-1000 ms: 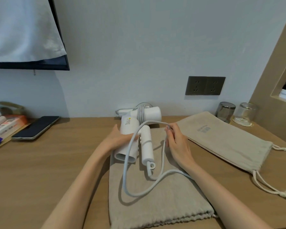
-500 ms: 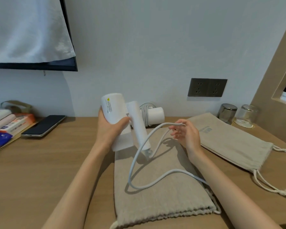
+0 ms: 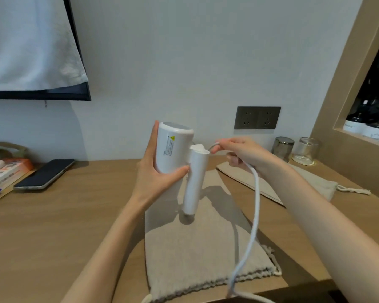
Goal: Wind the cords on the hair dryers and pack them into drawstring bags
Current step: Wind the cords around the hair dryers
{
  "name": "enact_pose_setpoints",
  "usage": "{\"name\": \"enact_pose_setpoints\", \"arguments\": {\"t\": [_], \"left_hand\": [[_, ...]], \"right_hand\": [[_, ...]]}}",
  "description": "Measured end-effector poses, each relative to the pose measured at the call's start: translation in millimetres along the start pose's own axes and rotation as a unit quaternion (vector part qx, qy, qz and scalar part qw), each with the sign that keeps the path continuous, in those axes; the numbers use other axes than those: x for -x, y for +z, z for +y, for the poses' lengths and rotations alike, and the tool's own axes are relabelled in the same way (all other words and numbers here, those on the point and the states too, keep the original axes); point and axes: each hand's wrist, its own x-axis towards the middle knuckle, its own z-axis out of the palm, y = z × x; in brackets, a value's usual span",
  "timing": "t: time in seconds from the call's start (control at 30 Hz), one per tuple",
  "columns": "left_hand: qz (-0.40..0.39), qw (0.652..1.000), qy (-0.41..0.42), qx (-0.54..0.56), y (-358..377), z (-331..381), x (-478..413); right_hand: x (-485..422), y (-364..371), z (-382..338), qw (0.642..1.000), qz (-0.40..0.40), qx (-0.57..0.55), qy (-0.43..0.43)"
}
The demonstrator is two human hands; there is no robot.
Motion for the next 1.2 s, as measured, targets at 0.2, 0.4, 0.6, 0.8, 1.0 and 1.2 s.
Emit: {"name": "enact_pose_setpoints", "arguments": {"t": [0.2, 0.4, 0.6, 0.8, 1.0, 1.2], "left_hand": [[0.003, 0.995, 0.005, -0.101, 12.7, 10.0, 9.9], [0.070, 0.991, 0.004, -0.116, 13.2, 4.5, 9.2], [0.116, 0.993, -0.029, -0.023, 15.0, 0.3, 6.5], [0.148, 0.985, -0.033, 0.081, 13.7, -8.1, 4.0], [0.171, 0.975, -0.031, 0.139, 21.2, -4.0, 5.4], [0.123, 0.973, -0.055, 0.189, 26.7, -4.4, 9.5]], "right_hand": [[9.2, 27.5, -24.2, 0.962, 0.065, 0.218, -0.149], [21.5, 38.8, -20.6, 0.917, 0.107, 0.300, -0.239], [36.0, 53.8, -7.3, 0.883, 0.131, 0.364, -0.266], [41.7, 61.9, 13.1, 0.890, 0.122, 0.324, -0.298], [37.6, 72.1, 27.5, 0.896, 0.124, 0.294, -0.311], [25.3, 70.9, 45.0, 0.889, 0.115, 0.349, -0.274]]}}
